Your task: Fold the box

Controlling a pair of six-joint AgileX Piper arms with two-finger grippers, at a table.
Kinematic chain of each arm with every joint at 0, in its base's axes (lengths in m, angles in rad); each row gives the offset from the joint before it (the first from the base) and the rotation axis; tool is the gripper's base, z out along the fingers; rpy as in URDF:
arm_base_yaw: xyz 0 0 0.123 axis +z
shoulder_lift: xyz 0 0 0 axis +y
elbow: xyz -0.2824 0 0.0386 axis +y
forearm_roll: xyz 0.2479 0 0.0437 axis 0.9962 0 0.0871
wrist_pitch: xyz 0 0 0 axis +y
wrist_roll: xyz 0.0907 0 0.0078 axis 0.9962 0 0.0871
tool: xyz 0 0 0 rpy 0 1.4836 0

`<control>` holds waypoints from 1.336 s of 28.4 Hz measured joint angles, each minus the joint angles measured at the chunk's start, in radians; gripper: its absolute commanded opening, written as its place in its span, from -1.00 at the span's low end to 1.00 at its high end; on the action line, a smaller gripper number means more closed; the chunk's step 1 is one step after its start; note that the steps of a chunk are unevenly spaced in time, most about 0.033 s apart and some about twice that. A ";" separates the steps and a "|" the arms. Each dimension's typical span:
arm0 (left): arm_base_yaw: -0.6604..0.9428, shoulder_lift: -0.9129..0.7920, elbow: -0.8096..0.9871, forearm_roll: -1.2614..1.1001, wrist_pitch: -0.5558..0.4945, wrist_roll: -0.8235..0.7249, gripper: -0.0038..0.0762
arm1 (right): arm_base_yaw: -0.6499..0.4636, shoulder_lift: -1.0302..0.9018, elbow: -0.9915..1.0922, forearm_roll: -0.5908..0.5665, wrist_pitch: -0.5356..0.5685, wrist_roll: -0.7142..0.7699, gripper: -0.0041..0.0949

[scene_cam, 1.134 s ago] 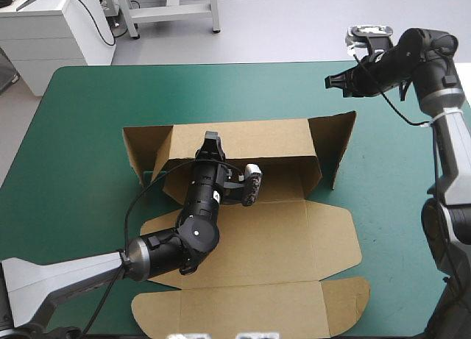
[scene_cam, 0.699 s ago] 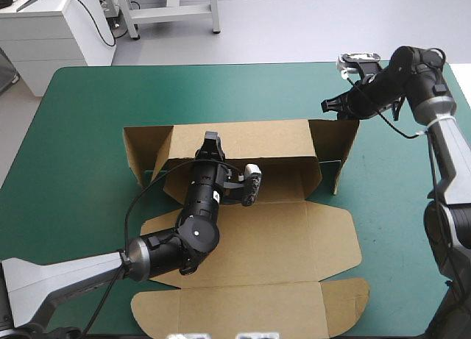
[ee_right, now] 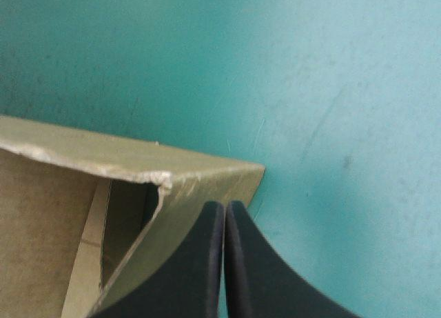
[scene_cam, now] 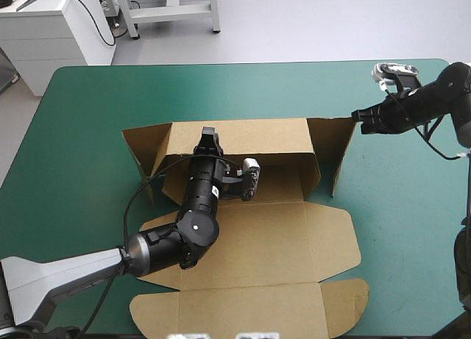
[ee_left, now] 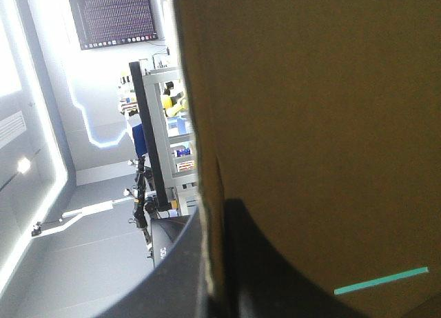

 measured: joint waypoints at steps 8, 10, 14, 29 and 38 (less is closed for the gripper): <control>0.001 0.000 0.000 -0.002 -0.003 0.003 -0.92 | -0.001 0.063 0.001 0.173 -0.198 -0.092 -0.92; 0.001 0.000 0.000 -0.002 -0.003 0.003 -0.92 | -0.001 0.088 0.001 0.233 -0.173 -0.117 -0.92; 0.001 0.000 0.000 -0.002 -0.003 0.003 -0.92 | -0.001 0.125 0.001 0.229 -0.068 -0.131 -0.92; 0.001 0.000 0.000 -0.002 -0.006 0.003 -0.92 | -0.004 -0.055 0.273 0.212 0.003 -0.228 -0.92; 0.001 0.000 0.000 -0.002 -0.006 0.003 -0.92 | -0.005 -0.246 0.639 0.480 -0.243 -0.667 -0.92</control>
